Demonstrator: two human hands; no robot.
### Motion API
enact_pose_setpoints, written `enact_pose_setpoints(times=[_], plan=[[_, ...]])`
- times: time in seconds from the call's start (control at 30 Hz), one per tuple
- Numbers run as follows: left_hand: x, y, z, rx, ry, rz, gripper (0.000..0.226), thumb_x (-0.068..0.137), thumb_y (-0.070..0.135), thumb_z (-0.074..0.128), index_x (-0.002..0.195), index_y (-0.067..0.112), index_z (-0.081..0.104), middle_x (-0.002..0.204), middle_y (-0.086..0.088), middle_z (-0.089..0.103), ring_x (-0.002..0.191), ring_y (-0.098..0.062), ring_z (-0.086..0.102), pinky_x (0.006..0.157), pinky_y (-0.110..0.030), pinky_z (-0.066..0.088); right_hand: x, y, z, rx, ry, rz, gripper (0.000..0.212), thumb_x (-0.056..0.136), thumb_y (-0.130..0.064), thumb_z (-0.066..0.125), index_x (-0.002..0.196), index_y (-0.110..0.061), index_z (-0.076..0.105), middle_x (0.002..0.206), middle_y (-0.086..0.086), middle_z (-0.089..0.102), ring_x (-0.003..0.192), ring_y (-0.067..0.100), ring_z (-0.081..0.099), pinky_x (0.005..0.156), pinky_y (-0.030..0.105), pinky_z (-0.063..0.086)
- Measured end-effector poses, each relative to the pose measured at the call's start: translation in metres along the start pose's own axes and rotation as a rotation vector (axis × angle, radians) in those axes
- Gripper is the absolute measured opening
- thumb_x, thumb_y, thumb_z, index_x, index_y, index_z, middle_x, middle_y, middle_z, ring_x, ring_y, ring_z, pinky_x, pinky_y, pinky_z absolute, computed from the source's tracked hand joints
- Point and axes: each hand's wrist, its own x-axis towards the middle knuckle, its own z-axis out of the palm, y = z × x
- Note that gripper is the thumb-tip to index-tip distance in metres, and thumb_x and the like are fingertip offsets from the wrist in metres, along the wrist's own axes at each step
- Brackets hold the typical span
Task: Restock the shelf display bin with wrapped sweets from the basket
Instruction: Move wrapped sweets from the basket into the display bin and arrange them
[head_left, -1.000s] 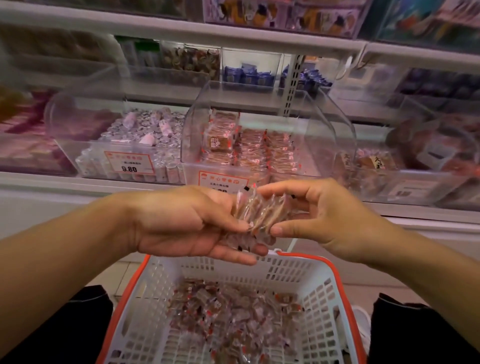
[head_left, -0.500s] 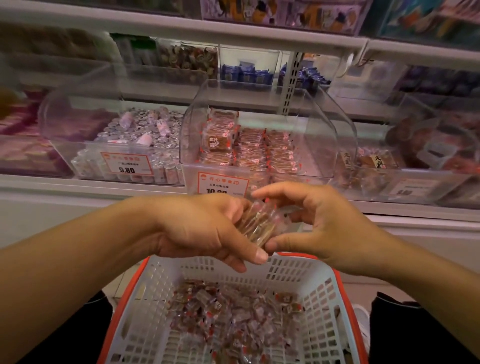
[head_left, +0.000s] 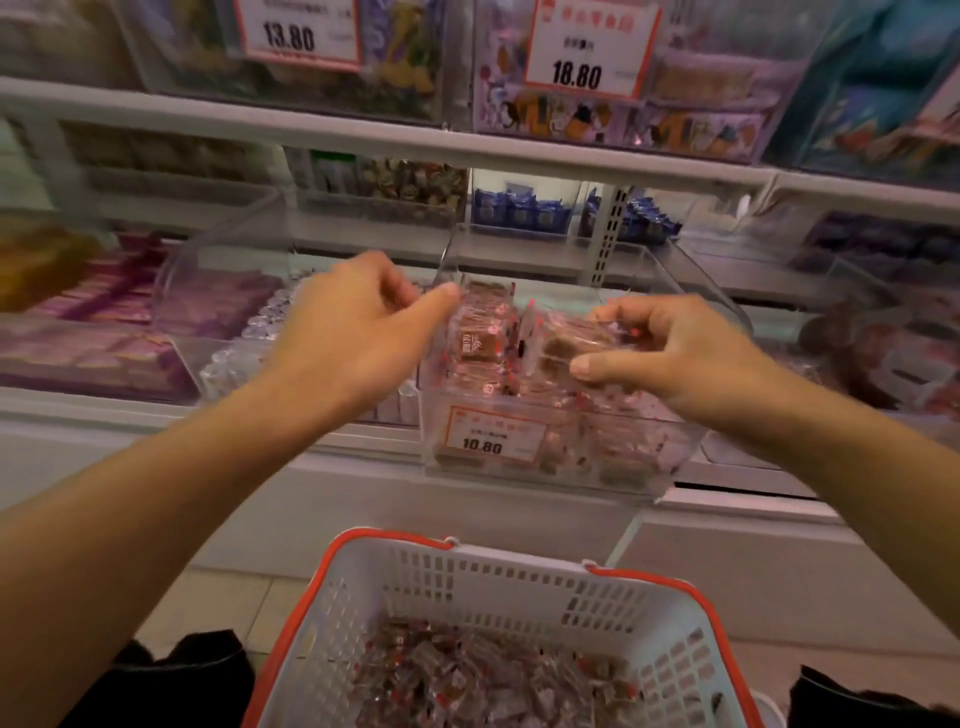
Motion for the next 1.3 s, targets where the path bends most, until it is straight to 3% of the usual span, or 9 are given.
enact_pose_setpoints(times=[0.07, 0.13, 0.33, 0.5, 0.63, 0.73, 0.83, 1.13, 1.3], plan=[[0.009, -0.015, -0.003, 0.227, 0.011, 0.036, 0.036, 0.085, 0.051, 0.063, 0.071, 0.019, 0.065, 0.063, 0.001, 0.067, 0.062, -0.015, 0.064, 0.066, -0.035, 0.053, 0.034, 0.003, 0.009, -0.113, 0.022, 0.060, 0.025, 0.070, -0.037, 0.085, 0.089, -0.024, 0.072, 0.079, -0.009, 0.074, 0.063, 0.005, 0.068, 0.052, 0.017, 0.050], [0.013, -0.022, 0.001, 0.226, -0.213, -0.039, 0.042, 0.087, 0.051, 0.062, 0.068, 0.014, 0.070, 0.065, -0.005, 0.071, 0.063, -0.021, 0.068, 0.075, -0.044, 0.058, 0.065, 0.007, 0.025, -0.180, -0.007, 0.088, 0.028, 0.072, -0.034, 0.085, 0.088, -0.016, 0.072, 0.077, -0.002, 0.074, 0.063, 0.009, 0.068, 0.059, 0.027, 0.053], [0.018, -0.035, 0.012, 0.239, -0.289, 0.046, 0.039, 0.094, 0.042, 0.057, 0.066, 0.017, 0.068, 0.067, -0.001, 0.071, 0.062, -0.018, 0.066, 0.070, -0.039, 0.057, 0.121, 0.013, 0.070, -0.441, -0.078, 0.010, 0.027, 0.069, -0.032, 0.089, 0.074, -0.022, 0.064, 0.066, -0.010, 0.061, 0.056, 0.002, 0.056, 0.044, 0.013, 0.036], [0.017, -0.039, 0.016, 0.296, -0.292, 0.114, 0.039, 0.097, 0.036, 0.051, 0.066, 0.016, 0.062, 0.074, -0.004, 0.071, 0.070, -0.021, 0.064, 0.072, -0.039, 0.054, 0.131, 0.018, 0.076, -0.837, -0.115, -0.245, 0.046, 0.075, -0.050, 0.079, 0.111, -0.023, 0.069, 0.110, -0.001, 0.059, 0.099, 0.019, 0.054, 0.082, 0.034, 0.046], [0.018, -0.040, 0.013, 0.275, -0.308, 0.126, 0.038, 0.097, 0.037, 0.051, 0.068, 0.016, 0.064, 0.074, -0.004, 0.070, 0.069, -0.021, 0.065, 0.072, -0.040, 0.054, 0.137, 0.020, 0.075, -1.047, -0.287, -0.274, 0.076, 0.091, -0.053, 0.059, 0.154, -0.021, 0.030, 0.163, 0.008, 0.017, 0.149, 0.028, 0.016, 0.122, 0.043, 0.017], [0.017, -0.039, 0.014, 0.279, -0.305, 0.134, 0.037, 0.098, 0.036, 0.050, 0.070, 0.016, 0.065, 0.073, -0.004, 0.070, 0.068, -0.020, 0.064, 0.071, -0.040, 0.055, 0.143, 0.024, 0.077, -1.104, -0.491, -0.152, 0.080, 0.101, -0.054, 0.034, 0.157, -0.013, -0.007, 0.165, 0.007, -0.011, 0.151, 0.021, -0.011, 0.123, 0.037, -0.002], [0.017, -0.040, 0.016, 0.265, -0.304, 0.116, 0.037, 0.098, 0.036, 0.050, 0.070, 0.016, 0.065, 0.072, -0.003, 0.070, 0.067, -0.020, 0.064, 0.071, -0.041, 0.056, 0.147, 0.022, 0.081, -1.099, -0.575, -0.065, 0.082, 0.101, -0.058, 0.023, 0.154, -0.013, -0.018, 0.162, 0.006, -0.024, 0.149, 0.019, -0.021, 0.124, 0.048, 0.000], [0.018, -0.042, 0.019, 0.267, -0.279, 0.118, 0.035, 0.096, 0.040, 0.051, 0.076, 0.017, 0.067, 0.069, -0.002, 0.070, 0.067, -0.019, 0.065, 0.069, -0.039, 0.055, 0.152, 0.028, 0.079, -1.024, -0.476, -0.091, 0.087, 0.096, -0.067, 0.023, 0.157, -0.015, -0.010, 0.164, 0.006, -0.014, 0.151, 0.019, -0.012, 0.124, 0.045, 0.003], [0.011, -0.040, 0.016, 0.281, -0.168, 0.100, 0.024, 0.089, 0.047, 0.056, 0.083, 0.024, 0.056, 0.068, 0.002, 0.063, 0.069, -0.018, 0.059, 0.058, -0.032, 0.041, 0.138, 0.003, 0.067, -0.875, -0.307, -0.106, 0.079, 0.097, -0.059, 0.037, 0.154, -0.006, 0.023, 0.163, 0.015, 0.017, 0.151, 0.027, 0.013, 0.122, 0.039, 0.015]])
